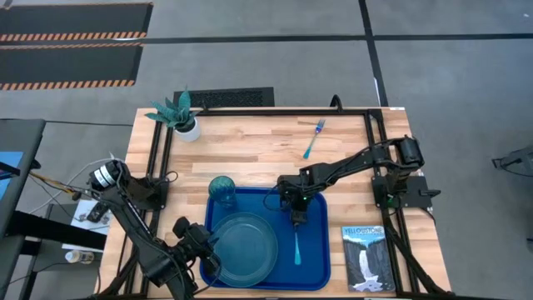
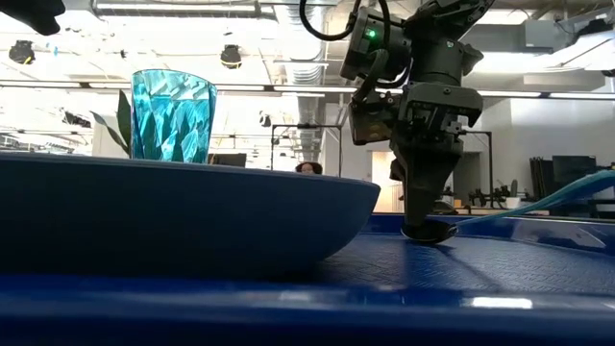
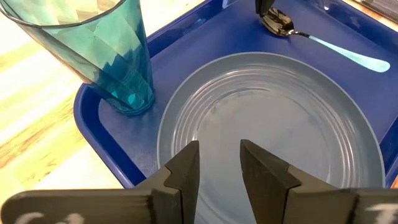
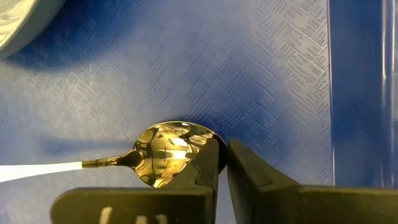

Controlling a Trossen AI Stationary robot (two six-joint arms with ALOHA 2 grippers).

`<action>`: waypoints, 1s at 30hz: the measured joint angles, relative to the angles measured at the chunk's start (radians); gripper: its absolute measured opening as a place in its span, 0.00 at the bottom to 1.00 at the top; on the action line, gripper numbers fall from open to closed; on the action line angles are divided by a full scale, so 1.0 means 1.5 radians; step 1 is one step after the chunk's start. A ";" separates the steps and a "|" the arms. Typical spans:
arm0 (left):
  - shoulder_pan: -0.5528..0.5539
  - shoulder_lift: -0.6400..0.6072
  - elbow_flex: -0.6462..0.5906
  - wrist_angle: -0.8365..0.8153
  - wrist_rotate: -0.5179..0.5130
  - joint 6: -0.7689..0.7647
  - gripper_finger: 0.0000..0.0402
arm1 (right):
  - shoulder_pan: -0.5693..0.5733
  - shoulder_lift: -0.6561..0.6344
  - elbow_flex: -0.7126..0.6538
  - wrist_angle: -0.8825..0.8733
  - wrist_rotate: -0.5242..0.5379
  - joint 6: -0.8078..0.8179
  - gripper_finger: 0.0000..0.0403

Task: Pick and place plate/cup/fork/spoon on tray
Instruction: Adjust the blue spoon on the blue serving tray

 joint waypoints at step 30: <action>0.001 0.000 0.000 -0.016 -0.001 0.007 0.25 | 0.037 -0.068 0.056 -0.225 0.016 0.019 0.26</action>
